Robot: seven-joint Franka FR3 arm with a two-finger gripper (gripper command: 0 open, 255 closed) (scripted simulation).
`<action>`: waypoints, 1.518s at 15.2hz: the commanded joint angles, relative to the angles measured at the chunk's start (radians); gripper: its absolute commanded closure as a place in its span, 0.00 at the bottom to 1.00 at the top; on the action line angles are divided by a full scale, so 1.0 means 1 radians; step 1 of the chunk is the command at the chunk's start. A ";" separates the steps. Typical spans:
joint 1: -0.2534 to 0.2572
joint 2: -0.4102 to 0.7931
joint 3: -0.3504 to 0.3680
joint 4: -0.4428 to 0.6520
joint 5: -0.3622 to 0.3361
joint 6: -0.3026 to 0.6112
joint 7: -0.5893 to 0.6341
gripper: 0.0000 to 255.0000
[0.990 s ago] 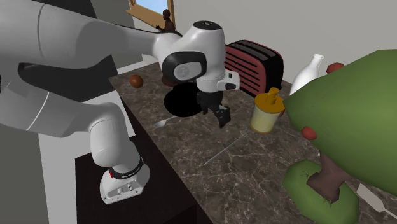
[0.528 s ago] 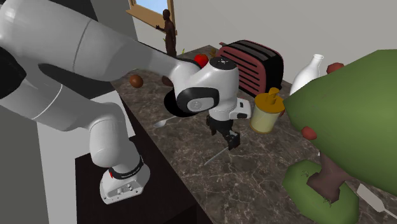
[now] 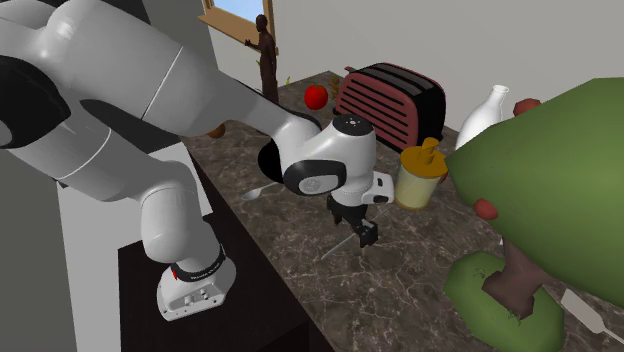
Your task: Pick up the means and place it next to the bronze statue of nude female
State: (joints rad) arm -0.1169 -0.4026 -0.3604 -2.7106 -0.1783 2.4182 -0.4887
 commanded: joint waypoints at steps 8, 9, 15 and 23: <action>0.002 0.013 -0.003 -0.005 0.001 0.018 -0.002 0.00; 0.002 0.013 -0.003 -0.005 0.001 0.018 -0.002 1.00; 0.002 0.013 -0.003 -0.005 0.001 0.018 -0.002 1.00; -0.003 -0.041 0.011 0.028 -0.001 -0.068 0.005 1.00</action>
State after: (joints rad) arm -0.1180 -0.4285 -0.3524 -2.6887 -0.1784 2.3716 -0.4851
